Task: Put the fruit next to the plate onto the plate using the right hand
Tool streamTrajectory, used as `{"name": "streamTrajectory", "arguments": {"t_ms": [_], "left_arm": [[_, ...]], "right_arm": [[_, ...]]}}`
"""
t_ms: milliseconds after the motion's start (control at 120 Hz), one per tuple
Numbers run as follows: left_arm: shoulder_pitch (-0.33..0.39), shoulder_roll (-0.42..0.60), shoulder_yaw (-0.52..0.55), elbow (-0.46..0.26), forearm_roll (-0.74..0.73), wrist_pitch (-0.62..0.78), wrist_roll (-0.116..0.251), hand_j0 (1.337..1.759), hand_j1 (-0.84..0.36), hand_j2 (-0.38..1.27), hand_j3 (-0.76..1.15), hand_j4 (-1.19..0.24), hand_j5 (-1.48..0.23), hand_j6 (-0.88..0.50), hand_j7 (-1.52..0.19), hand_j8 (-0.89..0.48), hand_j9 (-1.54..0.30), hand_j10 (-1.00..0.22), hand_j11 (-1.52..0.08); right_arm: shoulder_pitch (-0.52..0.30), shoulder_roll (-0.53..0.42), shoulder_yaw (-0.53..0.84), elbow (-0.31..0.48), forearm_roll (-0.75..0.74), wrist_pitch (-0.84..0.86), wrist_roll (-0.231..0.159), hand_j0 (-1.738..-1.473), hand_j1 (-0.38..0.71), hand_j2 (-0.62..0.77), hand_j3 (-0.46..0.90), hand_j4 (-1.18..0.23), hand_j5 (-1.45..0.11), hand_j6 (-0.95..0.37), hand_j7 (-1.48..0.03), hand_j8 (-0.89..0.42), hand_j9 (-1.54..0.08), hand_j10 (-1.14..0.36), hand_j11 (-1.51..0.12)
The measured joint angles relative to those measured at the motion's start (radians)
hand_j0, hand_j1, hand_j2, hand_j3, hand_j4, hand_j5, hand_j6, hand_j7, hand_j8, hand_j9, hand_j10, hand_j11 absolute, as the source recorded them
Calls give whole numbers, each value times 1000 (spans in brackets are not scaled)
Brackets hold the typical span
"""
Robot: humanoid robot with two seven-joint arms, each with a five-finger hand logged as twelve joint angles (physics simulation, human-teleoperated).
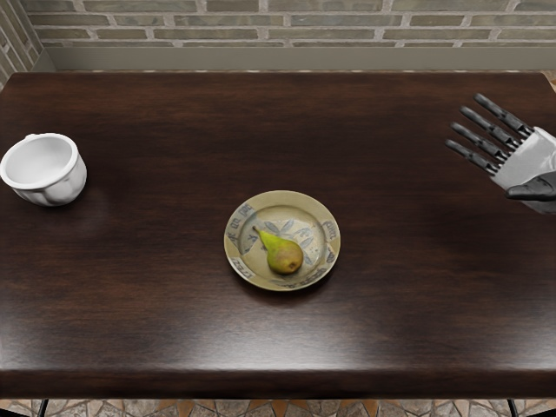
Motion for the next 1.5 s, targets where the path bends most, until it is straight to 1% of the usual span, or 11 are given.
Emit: {"name": "streamTrajectory", "arguments": {"t_ms": [1500], "left_arm": [[0,0,0,0,0,0,0,1658,349,0,0,0,0,0,0,0,0,0,0]], "right_arm": [[0,0,0,0,0,0,0,-1658,-349,1,0,0,0,1,0,1,0,1,0]]}}
